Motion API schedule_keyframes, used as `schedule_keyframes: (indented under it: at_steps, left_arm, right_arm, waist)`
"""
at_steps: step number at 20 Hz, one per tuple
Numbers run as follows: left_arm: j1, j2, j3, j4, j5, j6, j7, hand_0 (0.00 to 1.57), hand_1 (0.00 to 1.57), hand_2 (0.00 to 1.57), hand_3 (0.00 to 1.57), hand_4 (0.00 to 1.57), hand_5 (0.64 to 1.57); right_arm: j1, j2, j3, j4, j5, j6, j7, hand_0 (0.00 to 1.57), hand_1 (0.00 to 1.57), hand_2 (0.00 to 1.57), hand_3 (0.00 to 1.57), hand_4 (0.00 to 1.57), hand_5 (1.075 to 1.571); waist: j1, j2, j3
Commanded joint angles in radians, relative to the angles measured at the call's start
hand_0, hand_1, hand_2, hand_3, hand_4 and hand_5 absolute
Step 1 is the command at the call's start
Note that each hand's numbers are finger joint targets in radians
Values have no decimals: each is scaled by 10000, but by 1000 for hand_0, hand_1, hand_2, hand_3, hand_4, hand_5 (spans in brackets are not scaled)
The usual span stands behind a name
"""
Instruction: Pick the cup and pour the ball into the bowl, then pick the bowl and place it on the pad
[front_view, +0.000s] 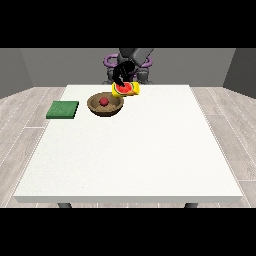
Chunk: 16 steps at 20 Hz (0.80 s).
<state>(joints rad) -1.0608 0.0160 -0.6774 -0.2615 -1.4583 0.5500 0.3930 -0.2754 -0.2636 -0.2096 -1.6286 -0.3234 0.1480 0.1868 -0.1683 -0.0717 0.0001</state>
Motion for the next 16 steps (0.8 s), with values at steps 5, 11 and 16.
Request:
schedule_keyframes:
  at_steps: [5,11,16]
  left_arm:
    - [807,1046,3433,-1728,3880,1717,-1690,1251,1251,1571,1571,781,1571]
    - [3306,1811,5229,-3090,6872,2985,-5059,1388,1388,1571,1571,1031,1570]
    - [4615,1876,6557,-4529,9547,2641,-7899,1550,1550,1571,1571,1421,1505]
  right_arm:
    - [770,7,-178,-284,26,16,-155,0,0,0,0,360,1564]
    - [1114,65,-167,-1363,-47,78,-377,0,0,0,0,401,1564]
    - [1064,309,-95,-2306,-62,-349,-172,0,0,0,0,408,1566]
  waist:
    - [613,-180,-40]
    - [472,863,-83]
    - [749,1502,-104]
